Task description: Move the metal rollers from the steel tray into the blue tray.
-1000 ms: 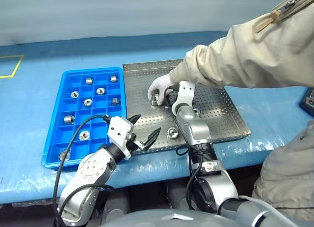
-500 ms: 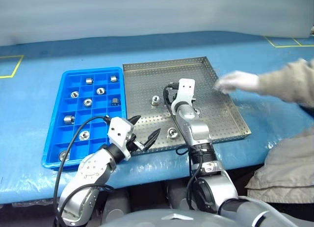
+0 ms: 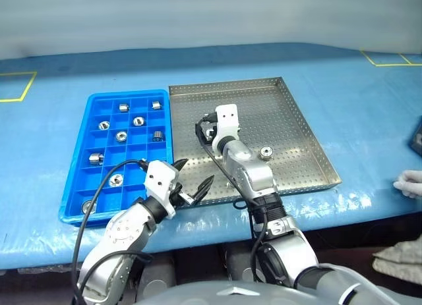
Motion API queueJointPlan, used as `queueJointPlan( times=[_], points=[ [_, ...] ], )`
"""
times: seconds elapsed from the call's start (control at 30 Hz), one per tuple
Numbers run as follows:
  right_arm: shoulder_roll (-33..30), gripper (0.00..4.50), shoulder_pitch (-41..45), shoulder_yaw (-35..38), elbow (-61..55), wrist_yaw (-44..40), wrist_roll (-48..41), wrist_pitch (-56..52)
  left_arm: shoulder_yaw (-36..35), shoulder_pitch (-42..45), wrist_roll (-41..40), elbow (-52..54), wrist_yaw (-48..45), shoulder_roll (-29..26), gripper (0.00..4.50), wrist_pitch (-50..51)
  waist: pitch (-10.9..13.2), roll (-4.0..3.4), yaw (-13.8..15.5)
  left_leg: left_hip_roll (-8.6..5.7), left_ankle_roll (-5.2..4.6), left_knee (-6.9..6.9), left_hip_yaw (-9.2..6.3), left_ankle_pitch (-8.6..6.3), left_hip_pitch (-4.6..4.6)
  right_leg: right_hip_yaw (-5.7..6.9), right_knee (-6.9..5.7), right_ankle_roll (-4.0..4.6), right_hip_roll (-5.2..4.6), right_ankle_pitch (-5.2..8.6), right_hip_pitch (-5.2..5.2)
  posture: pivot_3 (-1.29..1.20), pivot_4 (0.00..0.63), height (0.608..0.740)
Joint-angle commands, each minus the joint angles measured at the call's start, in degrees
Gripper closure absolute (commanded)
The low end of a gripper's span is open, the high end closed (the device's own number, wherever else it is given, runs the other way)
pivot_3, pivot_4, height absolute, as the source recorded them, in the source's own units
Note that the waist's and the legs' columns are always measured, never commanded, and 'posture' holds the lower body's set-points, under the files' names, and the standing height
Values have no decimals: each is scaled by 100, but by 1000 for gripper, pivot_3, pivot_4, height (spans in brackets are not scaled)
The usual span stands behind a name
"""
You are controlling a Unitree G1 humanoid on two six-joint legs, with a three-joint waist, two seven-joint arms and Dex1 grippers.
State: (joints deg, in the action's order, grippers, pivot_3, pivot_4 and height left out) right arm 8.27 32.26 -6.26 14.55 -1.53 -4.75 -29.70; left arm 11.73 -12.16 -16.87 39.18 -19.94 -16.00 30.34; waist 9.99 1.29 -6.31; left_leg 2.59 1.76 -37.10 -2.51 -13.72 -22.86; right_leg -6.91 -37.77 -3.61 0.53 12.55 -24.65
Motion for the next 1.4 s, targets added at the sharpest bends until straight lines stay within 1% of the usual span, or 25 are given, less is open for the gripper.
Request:
queueJointPlan(
  times=[0.03,0.37,0.53,0.63,0.83,0.87,1.03,1.13,1.23,1.4],
  points=[
    [83,0,48,-76,-10,-65,27,4,1,-50,-22,340,32,-23,39,-94,0,0,24,0,0,0,0,0,0,1,0,0,0,0,0,41,150,740],
    [26,0,104,279,534,408,160,300,19,-94,-1,376,73,-101,39,-95,0,0,111,0,0,0,1,0,0,1,1,2,0,1,0,42,150,740],
    [35,0,88,290,713,421,204,343,19,-95,-7,362,74,-98,39,-118,0,0,108,0,0,1,0,0,1,1,1,2,1,1,0,41,150,740],
    [42,622,75,271,767,401,227,396,23,-100,-6,351,77,-93,0,-125,0,0,107,0,0,-1,0,0,2,1,1,2,0,1,1,42,150,740],
    [33,2622,74,218,787,300,257,451,24,-126,0,326,100,-72,0,-153,0,0,108,0,0,1,0,0,2,1,1,2,0,1,1,48,150,740],
    [34,2800,77,216,778,290,259,450,23,-135,2,326,105,-71,0,-159,0,0,108,0,0,1,0,0,1,1,1,2,0,1,1,49,150,740],
    [28,2793,104,136,657,148,277,420,15,-207,92,329,179,-62,0,-238,0,0,109,0,0,1,0,0,1,1,1,2,0,1,0,54,150,740],
    [18,2793,170,4,472,-11,300,366,19,-289,208,297,295,-1,0,-395,1,-2,100,0,0,1,0,0,1,1,1,2,0,1,-1,9,150,740],
    [19,2793,281,-185,211,-185,339,316,-104,-438,248,302,410,89,0,-622,2,-3,75,0,0,1,4,0,-2,-1,1,2,0,2,-4,-23,150,740],
    [87,2793,564,-490,-108,-462,371,293,-378,-562,341,350,457,52,0,-854,2,-4,-25,1,0,1,3,0,-5,-1,0,3,0,2,-9,-52,150,740]
  ],
)
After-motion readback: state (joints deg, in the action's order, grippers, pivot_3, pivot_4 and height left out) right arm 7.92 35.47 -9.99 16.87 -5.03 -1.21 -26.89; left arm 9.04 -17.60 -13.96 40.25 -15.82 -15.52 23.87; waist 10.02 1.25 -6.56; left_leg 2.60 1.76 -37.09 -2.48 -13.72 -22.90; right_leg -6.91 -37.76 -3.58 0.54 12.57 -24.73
